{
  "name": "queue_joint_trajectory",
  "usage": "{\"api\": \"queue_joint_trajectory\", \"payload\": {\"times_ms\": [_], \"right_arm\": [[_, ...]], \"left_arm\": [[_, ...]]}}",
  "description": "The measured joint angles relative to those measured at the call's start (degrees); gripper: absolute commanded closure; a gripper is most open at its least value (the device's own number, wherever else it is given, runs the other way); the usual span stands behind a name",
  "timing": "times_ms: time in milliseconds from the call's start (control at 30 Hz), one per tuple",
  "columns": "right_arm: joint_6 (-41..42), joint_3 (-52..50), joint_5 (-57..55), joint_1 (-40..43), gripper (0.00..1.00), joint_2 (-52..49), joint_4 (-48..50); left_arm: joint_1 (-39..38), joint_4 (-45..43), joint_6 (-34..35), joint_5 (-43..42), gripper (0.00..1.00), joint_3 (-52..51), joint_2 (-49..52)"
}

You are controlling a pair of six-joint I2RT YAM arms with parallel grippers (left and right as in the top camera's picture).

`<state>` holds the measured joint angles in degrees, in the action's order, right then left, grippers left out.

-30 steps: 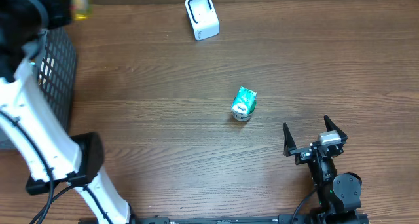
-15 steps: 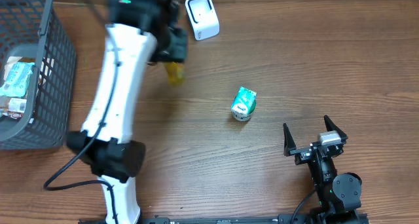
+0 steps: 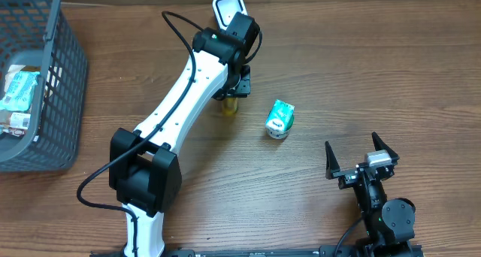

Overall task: Scan the item barcode
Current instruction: 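Carry the yellow oil bottle out and stand it on the table, then reach the left gripper into the basket and grasp the brown-and-green pouch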

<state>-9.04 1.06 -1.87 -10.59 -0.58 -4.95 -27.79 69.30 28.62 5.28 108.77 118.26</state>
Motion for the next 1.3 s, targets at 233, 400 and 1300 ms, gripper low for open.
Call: {"api": "queue_joint_trajectory", "payload": {"times_ms": [233, 400, 1300], "right_arm": [[0.02, 0.00, -0.02, 0.00, 0.00, 0.00, 0.00], [0.00, 0.00, -0.02, 0.00, 0.00, 0.00, 0.00], [0.00, 0.00, -0.02, 0.00, 0.00, 0.00, -0.02]], "left_arm": [[-0.37, -2.82, 1.05, 0.20, 0.51, -3.10, 0.00], [-0.37, -2.97, 1.07, 0.39, 0.45, -3.37, 0.00], [15.19, 22.77, -13.68, 19.37, 0.00, 28.55, -16.92]]}}
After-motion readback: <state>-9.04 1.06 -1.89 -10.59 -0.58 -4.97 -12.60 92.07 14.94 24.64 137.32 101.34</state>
